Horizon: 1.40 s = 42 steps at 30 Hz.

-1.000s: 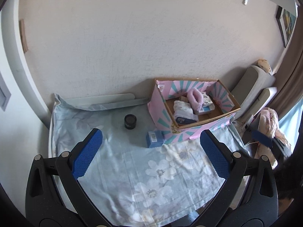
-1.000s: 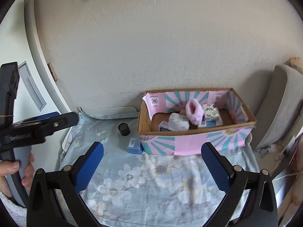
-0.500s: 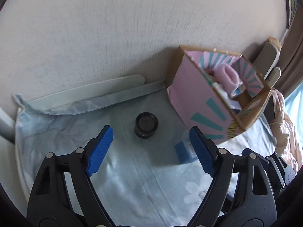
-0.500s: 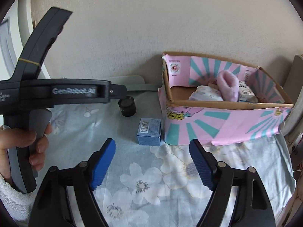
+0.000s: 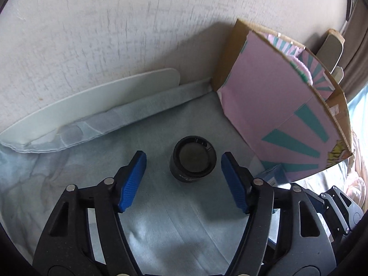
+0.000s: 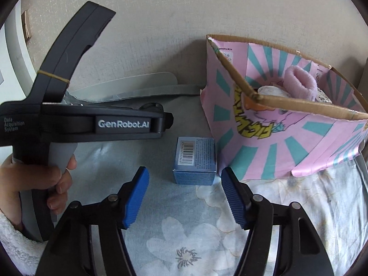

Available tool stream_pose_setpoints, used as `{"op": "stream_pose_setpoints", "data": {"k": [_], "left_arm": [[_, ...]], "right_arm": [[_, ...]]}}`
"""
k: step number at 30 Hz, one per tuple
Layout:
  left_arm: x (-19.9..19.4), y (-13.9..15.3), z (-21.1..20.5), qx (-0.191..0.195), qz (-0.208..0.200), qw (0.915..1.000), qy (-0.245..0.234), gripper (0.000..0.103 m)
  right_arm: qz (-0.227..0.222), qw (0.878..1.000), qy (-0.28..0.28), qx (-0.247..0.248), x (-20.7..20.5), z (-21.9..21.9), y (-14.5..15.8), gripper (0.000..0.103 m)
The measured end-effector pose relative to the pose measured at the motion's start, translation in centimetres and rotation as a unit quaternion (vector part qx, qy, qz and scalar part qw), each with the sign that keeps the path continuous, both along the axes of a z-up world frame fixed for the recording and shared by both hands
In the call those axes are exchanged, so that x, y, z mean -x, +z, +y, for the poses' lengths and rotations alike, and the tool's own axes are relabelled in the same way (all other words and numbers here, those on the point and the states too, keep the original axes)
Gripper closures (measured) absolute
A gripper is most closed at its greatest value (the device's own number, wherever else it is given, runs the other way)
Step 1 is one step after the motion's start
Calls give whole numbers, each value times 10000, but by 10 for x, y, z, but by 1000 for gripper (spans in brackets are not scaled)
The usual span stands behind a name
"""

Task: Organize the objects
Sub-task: 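Grasp the black jar with the left tool while the right tool grasps the small blue box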

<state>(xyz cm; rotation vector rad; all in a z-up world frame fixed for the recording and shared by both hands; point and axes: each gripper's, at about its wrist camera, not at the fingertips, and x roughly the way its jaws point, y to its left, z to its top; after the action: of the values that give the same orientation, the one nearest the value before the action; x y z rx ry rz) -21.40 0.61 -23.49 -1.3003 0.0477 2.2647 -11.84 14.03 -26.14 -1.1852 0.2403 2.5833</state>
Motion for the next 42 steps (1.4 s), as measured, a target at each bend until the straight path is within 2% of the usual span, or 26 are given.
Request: {"op": "stream_pose_setpoints", "data": {"k": [3, 7, 8, 10, 12, 23, 30, 40, 42], "left_arm": [[-1, -2, 2, 4, 84, 10000, -28, 40], [-4, -3, 9, 131, 243, 9996, -117, 54], [-5, -4, 11, 172, 281, 9993, -149, 55], [-7, -4, 15, 210, 343, 9989, -229, 65], [-8, -5, 19, 214, 393, 9986, -282, 69], [-20, 2, 20, 337, 490, 9976, -341, 69], [-28, 22, 18, 391, 600, 9972, -210, 69], [-53, 69, 11, 220, 632, 9972, 335, 69], [-62, 81, -2, 168, 639, 9968, 441, 69]], "right_arm": [[-31, 10000, -41, -24, 3, 0, -2, 47], [-71, 9998, -169, -3, 9, 5, -5, 51], [-84, 9998, -205, -6, 10, 6, -6, 53], [-120, 9996, -234, -28, 13, 5, -8, 57], [-152, 9995, -258, -55, 14, 5, -10, 69], [-202, 9997, -95, -61, 15, 4, -7, 69], [-228, 9996, 137, -6, 5, 0, 1, 69], [-116, 9987, 490, -17, -12, -10, 47, 69], [-70, 9985, 536, -22, -18, -9, 59, 69]]}}
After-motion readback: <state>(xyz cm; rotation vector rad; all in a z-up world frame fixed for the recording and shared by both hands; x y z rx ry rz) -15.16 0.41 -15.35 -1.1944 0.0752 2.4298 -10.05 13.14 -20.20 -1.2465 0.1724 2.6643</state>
